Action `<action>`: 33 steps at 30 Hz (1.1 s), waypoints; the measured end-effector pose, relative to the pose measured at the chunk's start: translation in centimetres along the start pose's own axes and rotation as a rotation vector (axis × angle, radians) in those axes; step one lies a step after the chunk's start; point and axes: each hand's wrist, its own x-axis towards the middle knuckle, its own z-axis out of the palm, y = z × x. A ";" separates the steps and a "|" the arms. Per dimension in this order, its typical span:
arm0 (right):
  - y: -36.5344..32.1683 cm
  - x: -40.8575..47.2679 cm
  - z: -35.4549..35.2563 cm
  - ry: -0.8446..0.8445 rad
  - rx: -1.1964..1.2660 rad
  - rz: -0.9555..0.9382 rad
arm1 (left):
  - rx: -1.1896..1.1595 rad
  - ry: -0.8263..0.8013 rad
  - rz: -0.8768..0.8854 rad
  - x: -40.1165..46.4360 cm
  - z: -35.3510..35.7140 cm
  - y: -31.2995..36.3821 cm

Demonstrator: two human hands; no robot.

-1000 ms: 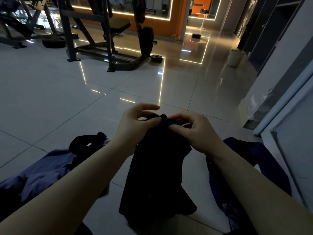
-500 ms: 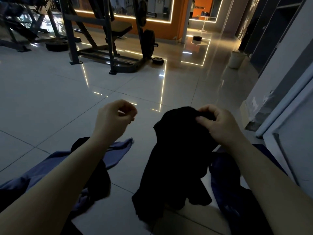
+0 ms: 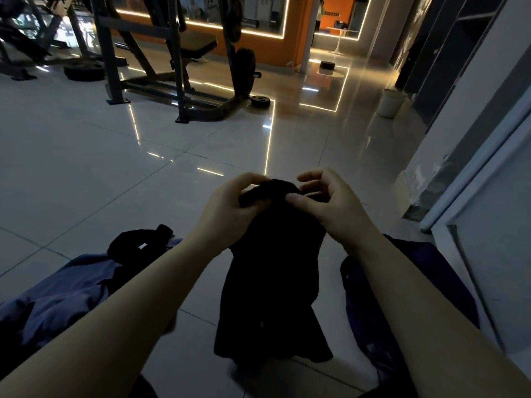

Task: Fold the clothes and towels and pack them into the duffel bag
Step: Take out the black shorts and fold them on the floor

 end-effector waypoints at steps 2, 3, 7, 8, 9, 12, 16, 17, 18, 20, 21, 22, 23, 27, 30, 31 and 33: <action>0.9 0.2 -1.1 -0.102 0.020 0.101 | 0.024 0.031 -0.016 0.2 -0.4 0.1; 1.4 0.2 -1.5 -0.156 0.019 0.143 | 0.019 0.029 -0.030 0.2 -0.7 0.0; 3.3 0.2 -1.9 -0.237 -0.058 0.253 | 0.045 0.047 -0.061 0.1 -1.3 -0.2; 3.7 0.3 -1.9 -0.230 -0.066 0.278 | 0.057 0.059 -0.064 0.1 -1.3 -0.3; 4.0 0.4 -1.8 -0.226 -0.053 0.305 | 0.054 0.066 -0.069 0.1 -1.4 -0.3; 4.7 0.6 -1.6 -0.212 0.004 0.360 | 0.006 0.044 -0.088 0.1 -1.4 -0.4; 3.9 0.9 -1.2 -0.160 0.248 0.336 | 0.031 0.021 -0.082 0.2 -1.0 -0.4; 3.6 0.9 -1.1 -0.138 0.270 0.311 | 0.044 0.021 -0.081 0.2 -1.0 -0.4; 3.4 0.9 -0.9 -0.113 0.268 0.284 | 0.051 0.017 -0.082 0.2 -1.0 -0.4; 3.1 1.0 -0.8 -0.063 0.237 0.242 | 0.074 0.009 -0.088 0.3 -1.1 -0.4; 3.1 1.0 -0.8 -0.038 0.218 0.224 | 0.111 0.015 -0.091 0.3 -1.1 -0.6; 3.1 1.1 -0.8 -0.012 0.199 0.204 | 0.162 0.027 -0.091 0.3 -1.2 -0.8; 3.1 1.1 -0.9 0.014 0.178 0.181 | 0.214 0.035 -0.089 0.3 -1.2 -1.0; 2.9 1.1 -0.9 0.044 0.118 0.101 | 0.306 0.019 -0.107 0.3 -1.5 -1.6; 2.6 1.0 -0.6 0.027 0.111 0.090 | 0.344 0.005 -0.114 0.4 -1.5 -1.9; 2.6 1.1 -0.5 0.040 0.095 0.083 | 0.361 0.003 -0.106 0.4 -1.4 -1.9; 2.6 1.2 -0.5 0.091 0.041 0.055 | 0.396 0.003 -0.085 0.4 -1.1 -2.1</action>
